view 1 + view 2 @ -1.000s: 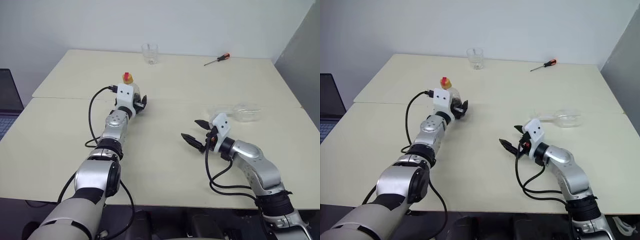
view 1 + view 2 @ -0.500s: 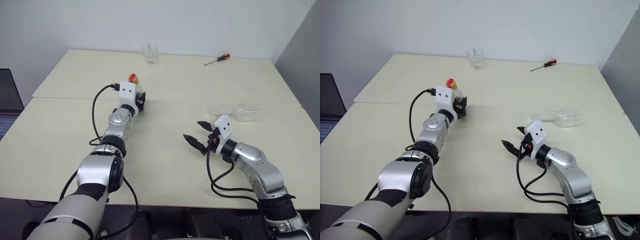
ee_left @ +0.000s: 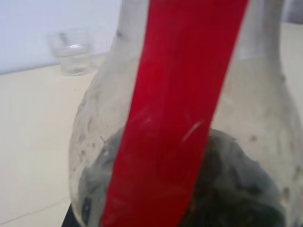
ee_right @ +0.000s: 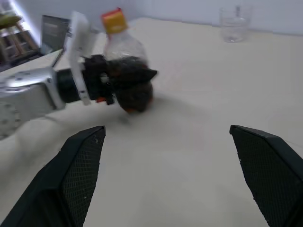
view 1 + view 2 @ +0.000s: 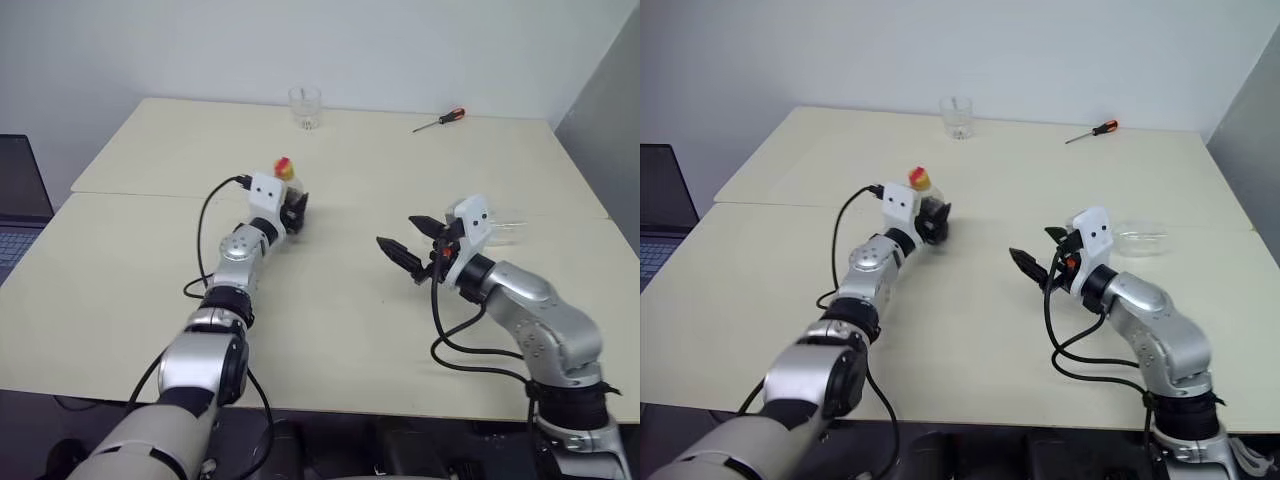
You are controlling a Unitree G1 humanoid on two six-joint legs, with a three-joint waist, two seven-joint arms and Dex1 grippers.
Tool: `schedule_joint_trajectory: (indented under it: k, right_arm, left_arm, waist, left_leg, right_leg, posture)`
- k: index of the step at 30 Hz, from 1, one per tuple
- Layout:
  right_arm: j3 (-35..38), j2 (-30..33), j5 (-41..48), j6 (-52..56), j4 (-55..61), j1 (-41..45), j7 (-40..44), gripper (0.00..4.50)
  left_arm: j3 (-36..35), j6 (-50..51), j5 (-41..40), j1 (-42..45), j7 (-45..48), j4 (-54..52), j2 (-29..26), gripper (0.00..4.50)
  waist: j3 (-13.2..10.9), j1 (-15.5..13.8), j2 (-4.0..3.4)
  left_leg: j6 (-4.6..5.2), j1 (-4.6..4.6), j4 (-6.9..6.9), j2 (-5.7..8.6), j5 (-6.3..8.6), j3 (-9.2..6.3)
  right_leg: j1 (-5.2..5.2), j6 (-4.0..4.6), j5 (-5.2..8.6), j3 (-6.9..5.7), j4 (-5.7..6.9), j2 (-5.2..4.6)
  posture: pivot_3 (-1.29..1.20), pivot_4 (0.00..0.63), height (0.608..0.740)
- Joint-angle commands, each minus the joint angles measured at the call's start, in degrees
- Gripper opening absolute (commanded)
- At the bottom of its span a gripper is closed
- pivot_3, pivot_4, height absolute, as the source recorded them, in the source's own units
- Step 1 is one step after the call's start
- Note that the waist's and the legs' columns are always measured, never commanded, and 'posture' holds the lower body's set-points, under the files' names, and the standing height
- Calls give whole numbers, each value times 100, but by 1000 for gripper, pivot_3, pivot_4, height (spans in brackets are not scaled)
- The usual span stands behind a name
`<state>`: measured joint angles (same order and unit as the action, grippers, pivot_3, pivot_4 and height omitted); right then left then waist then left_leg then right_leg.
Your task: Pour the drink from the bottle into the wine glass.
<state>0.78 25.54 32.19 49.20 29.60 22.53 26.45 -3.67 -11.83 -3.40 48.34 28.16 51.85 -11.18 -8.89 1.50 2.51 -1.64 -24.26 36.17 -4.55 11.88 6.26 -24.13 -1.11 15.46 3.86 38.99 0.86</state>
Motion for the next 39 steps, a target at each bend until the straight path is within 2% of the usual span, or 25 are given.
schedule_joint_trajectory:
  k: [1,3,7,12,22,28,39]
  right_arm:
    - [150,75,459,585,606,412,-157,4500]
    - [366,-14,601,1071,609,808,-555,4500]
    - [604,-224,1003,1596,735,1342,-967,4500]
    - [676,-359,777,1776,560,1366,-1534,4500]
    - [832,-745,747,2166,327,1325,-2071,4500]
    - [762,-737,777,2231,326,1260,-1973,4500]
    - [561,-662,615,2045,74,1344,-1812,4500]
  left_arm:
    - [442,974,-140,-396,441,-1570,167,1815]
    - [810,1487,24,-701,566,-2422,172,1813]
    - [1273,2669,-137,-1073,719,-3651,367,1732]
    - [1439,3286,-222,-1294,826,-4294,327,1690]
    - [1486,3043,-49,-1161,671,-4292,311,1653]
    - [1575,2908,33,-1159,695,-4241,311,1605]
    - [1763,2725,79,-1215,724,-4327,389,1553]
  waist:
    - [0,1,1]
    - [0,19,0]
    - [0,23,0]
    - [1,39,-1]
    - [1,32,-1]
    - [0,30,-3]
    - [0,33,-3]
  left_leg:
    - [0,-1,0,0,0,-2]
    - [1,-2,3,0,0,-4]
    - [2,-2,18,-2,0,-10]
    - [3,-6,24,-3,1,-19]
    - [5,-21,33,-2,1,-76]
    - [7,-51,63,-1,2,-107]
    - [7,-54,66,0,2,-127]
  right_leg:
    - [1,0,0,-2,-1,0]
    - [-1,0,0,3,4,0]
    - [1,1,0,1,13,2]
    - [1,0,0,2,13,4]
    - [0,0,0,0,9,6]
    - [-4,0,0,-18,8,6]
    - [-2,0,0,-28,10,9]
  posture:
    - [0,150,740]
    - [0,150,740]
    - [0,150,740]
    - [0,150,740]
    - [0,150,740]
    - [0,150,740]
    - [0,150,740]
